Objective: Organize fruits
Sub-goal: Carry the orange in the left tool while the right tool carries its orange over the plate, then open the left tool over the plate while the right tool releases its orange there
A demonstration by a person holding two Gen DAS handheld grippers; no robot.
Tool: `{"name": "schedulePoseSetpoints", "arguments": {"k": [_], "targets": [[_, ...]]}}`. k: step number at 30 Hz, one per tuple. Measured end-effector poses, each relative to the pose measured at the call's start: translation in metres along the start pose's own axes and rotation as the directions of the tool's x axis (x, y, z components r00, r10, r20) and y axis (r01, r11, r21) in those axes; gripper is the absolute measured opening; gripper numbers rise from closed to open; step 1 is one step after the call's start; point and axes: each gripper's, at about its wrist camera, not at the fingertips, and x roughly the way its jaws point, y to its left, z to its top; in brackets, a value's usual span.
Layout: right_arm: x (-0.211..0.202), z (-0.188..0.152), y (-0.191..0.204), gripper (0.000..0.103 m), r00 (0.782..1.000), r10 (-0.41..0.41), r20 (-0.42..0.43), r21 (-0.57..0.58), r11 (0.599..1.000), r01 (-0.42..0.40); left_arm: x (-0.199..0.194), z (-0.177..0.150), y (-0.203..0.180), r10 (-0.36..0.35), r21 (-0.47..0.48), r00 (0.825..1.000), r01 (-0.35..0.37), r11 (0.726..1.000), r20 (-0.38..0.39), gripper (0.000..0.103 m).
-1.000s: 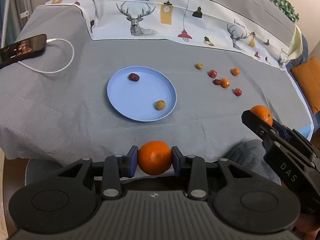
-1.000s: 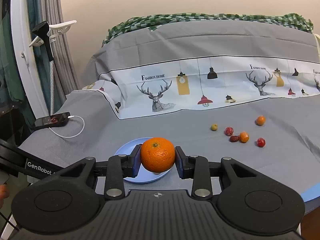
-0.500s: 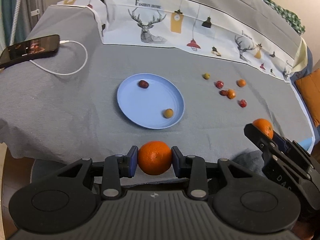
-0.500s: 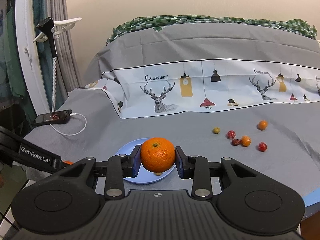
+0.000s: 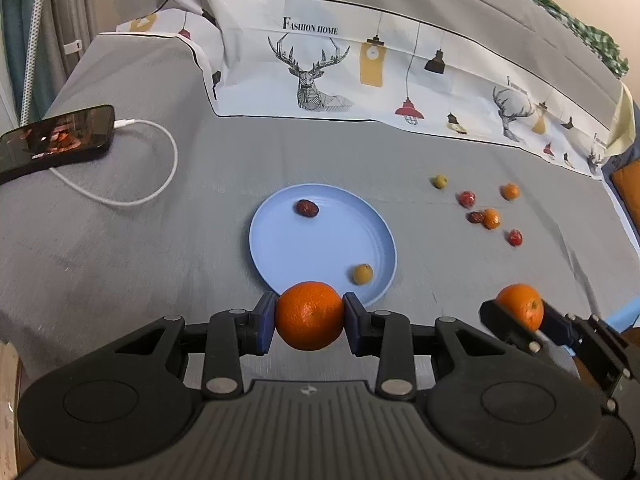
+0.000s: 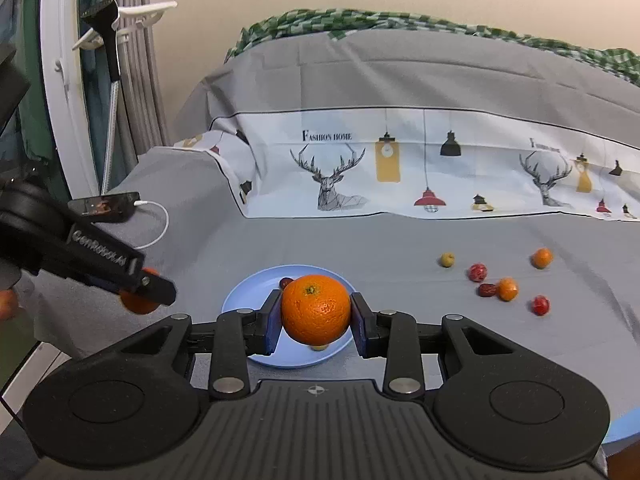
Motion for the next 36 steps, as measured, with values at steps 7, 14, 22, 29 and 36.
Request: {"name": "schedulePoseSetpoints", "arguments": {"k": [7, 14, 22, 29, 36], "targets": [[0.037, 0.001, 0.006, 0.036, 0.999, 0.016, -0.052, -0.015, 1.0, -0.017, 0.035, 0.017, 0.005, 0.006, -0.011, 0.999, -0.007, 1.0, -0.041, 0.039], [0.086, -0.001, 0.01, 0.036, 0.994, 0.014, -0.109, -0.017, 1.0, -0.016, 0.076, 0.036, 0.009, 0.047, 0.003, 0.996, -0.047, 0.999, -0.07, 0.039], [0.139, -0.006, 0.013, 0.036, 0.984, -0.015, -0.177, -0.078, 0.997, 0.001, 0.126, 0.052, 0.012, 0.051, 0.022, 0.994, -0.049, 0.999, -0.1, 0.039], [0.17, -0.006, -0.004, 0.036, 0.975, -0.043, -0.216, -0.049, 0.998, 0.033, 0.167, 0.056, 0.001, 0.082, 0.126, 0.987, -0.065, 0.99, -0.138, 0.039], [0.196, -0.01, -0.008, 0.036, 0.968, -0.039, -0.248, -0.057, 0.998, 0.026, 0.19, 0.057, -0.003, 0.126, 0.156, 0.982, -0.104, 0.982, -0.138, 0.039]]}}
